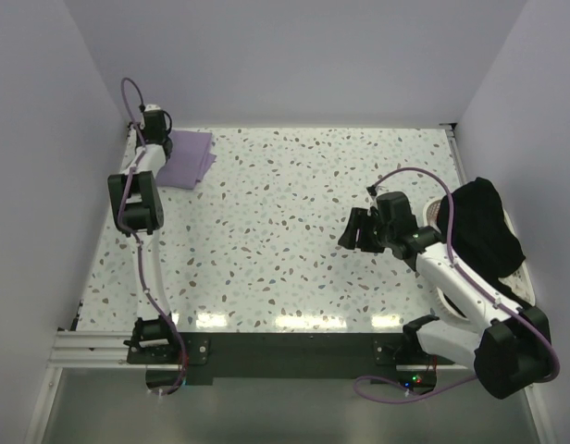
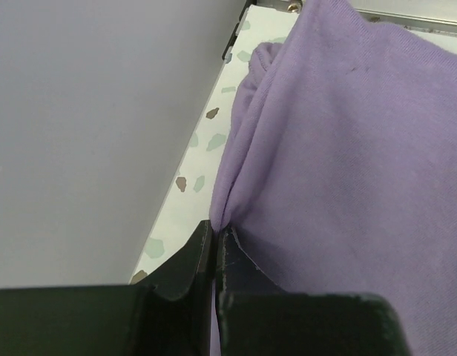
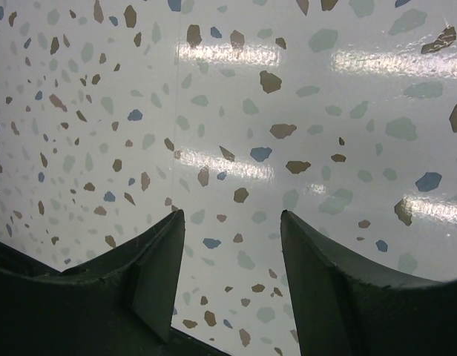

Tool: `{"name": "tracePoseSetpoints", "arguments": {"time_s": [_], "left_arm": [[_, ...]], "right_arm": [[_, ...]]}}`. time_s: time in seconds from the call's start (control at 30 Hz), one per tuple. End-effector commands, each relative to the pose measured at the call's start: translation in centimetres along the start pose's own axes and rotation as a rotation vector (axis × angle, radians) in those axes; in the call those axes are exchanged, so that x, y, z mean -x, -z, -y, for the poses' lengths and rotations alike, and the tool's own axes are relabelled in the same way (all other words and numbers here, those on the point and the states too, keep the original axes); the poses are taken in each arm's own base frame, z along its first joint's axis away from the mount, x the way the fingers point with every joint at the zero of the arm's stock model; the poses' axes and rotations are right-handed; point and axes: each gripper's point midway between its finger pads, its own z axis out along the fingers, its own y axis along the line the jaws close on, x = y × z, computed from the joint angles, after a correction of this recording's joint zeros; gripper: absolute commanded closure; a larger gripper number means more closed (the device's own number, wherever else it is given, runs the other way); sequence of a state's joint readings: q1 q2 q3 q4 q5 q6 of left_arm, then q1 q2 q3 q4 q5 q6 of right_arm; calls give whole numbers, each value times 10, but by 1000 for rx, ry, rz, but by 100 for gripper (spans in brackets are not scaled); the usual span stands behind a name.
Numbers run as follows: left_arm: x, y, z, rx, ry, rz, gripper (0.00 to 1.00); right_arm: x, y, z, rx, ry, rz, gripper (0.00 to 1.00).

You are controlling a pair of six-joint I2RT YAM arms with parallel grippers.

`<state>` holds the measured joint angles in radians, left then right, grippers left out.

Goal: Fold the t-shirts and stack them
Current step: Neatly place the folded tshirt to the corner, then reset both grippers

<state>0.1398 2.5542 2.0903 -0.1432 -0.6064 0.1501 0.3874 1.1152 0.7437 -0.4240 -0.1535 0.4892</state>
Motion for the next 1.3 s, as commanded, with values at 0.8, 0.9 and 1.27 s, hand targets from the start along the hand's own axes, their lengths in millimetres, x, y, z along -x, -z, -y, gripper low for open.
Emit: {"name": "tracePoseSetpoints", "arguments": {"time_s": [0.8, 0.9, 1.27], "left_arm": [[74, 42, -56, -24, 245, 129, 0], [91, 69, -65, -52, 349, 161, 0], [86, 208, -28, -264, 497, 155, 0]], "right_arm": [[3, 3, -12, 61, 35, 14, 32], [6, 7, -14, 64, 38, 28, 26], [8, 23, -24, 103, 37, 33, 18]]}}
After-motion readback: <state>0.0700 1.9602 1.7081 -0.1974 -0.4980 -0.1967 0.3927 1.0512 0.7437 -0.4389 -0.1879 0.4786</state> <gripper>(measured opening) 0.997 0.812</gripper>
